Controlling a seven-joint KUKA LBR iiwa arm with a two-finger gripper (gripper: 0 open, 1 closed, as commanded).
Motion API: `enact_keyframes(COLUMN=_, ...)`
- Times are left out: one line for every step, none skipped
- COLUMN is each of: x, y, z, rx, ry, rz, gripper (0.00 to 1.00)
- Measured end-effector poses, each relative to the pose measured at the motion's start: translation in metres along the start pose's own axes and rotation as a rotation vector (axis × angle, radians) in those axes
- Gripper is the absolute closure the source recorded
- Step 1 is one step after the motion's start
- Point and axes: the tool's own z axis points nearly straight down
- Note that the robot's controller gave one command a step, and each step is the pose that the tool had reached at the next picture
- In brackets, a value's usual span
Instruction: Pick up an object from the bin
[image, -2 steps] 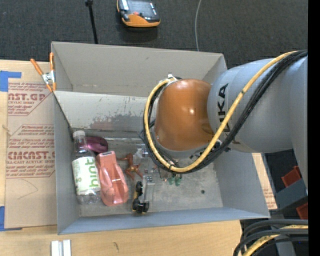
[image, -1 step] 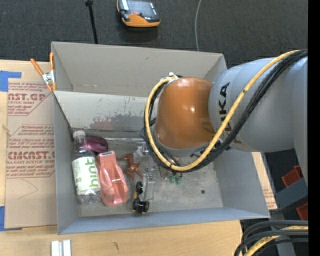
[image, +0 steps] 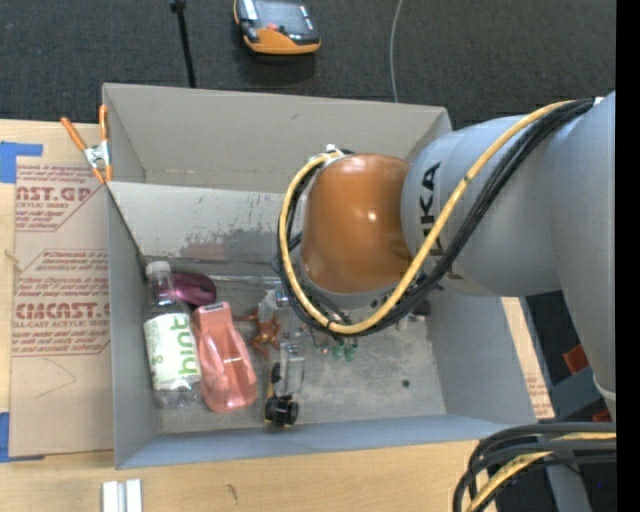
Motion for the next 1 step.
enact_keyframes(x=-0.0023, y=0.0005, z=0.0109, rx=-0.001, ry=0.003, rz=0.038, gripper=0.0)
